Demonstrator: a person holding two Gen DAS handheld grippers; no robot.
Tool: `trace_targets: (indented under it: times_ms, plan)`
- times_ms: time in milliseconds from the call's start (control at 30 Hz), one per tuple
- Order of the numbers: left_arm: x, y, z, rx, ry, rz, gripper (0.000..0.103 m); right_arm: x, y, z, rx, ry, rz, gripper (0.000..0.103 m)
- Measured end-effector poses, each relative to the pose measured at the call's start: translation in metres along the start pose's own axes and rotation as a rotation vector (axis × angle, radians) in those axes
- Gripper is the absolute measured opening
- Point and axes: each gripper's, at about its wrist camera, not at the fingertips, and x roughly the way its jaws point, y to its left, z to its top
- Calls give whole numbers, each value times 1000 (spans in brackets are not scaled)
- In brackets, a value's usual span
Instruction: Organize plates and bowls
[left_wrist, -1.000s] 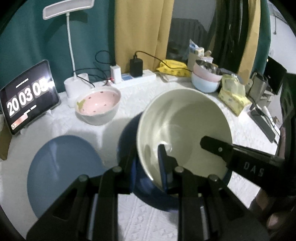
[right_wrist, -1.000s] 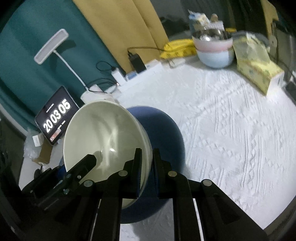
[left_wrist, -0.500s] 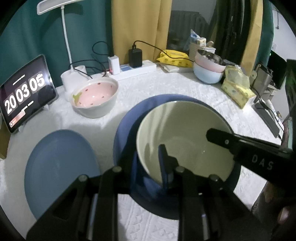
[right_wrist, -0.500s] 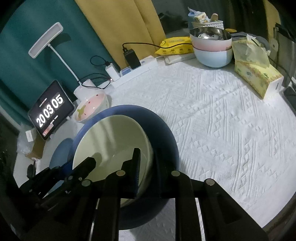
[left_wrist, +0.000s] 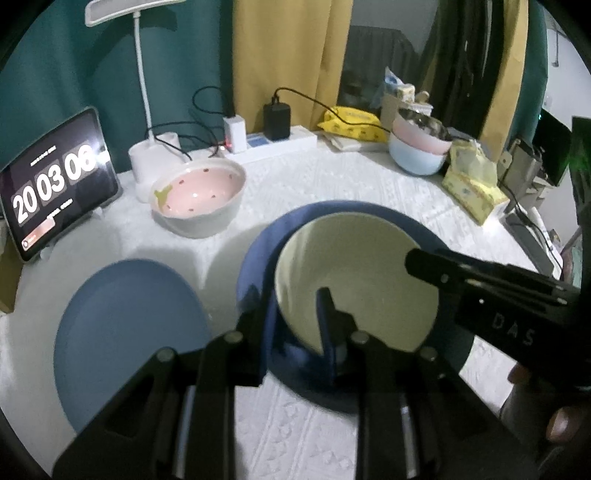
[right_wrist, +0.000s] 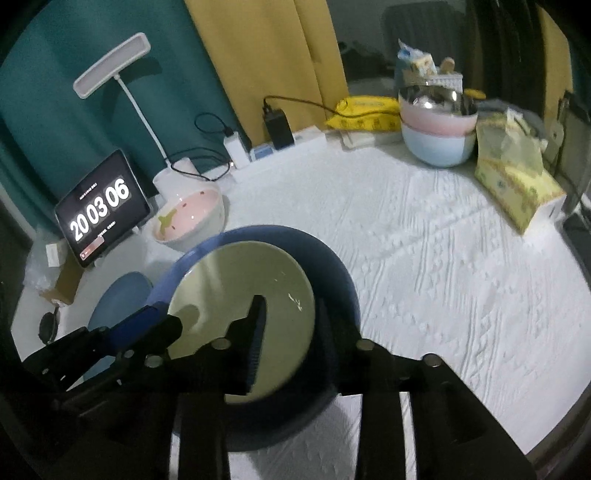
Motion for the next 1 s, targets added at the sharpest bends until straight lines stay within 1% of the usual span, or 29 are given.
trace_targets:
  times_ms: [267,567,867,933,1000]
  plan:
    - [-14,10,8,-15,-39,-4,25,-9,-3,12,8,-31,-9,41]
    - [-31,27,19,-49,-98,4,28,-19,13,28,-24,-62,12,41]
    - [-38,49,28,-91,-132,10,35,-12,33,38,-55,-54,31,41]
    - [-39,53,29,-99,-140,11,42,-10,39,43,-69,-55,37,41]
    - [-39,58,31,-112,-146,12,45,-8,45,47,-83,-56,44,41]
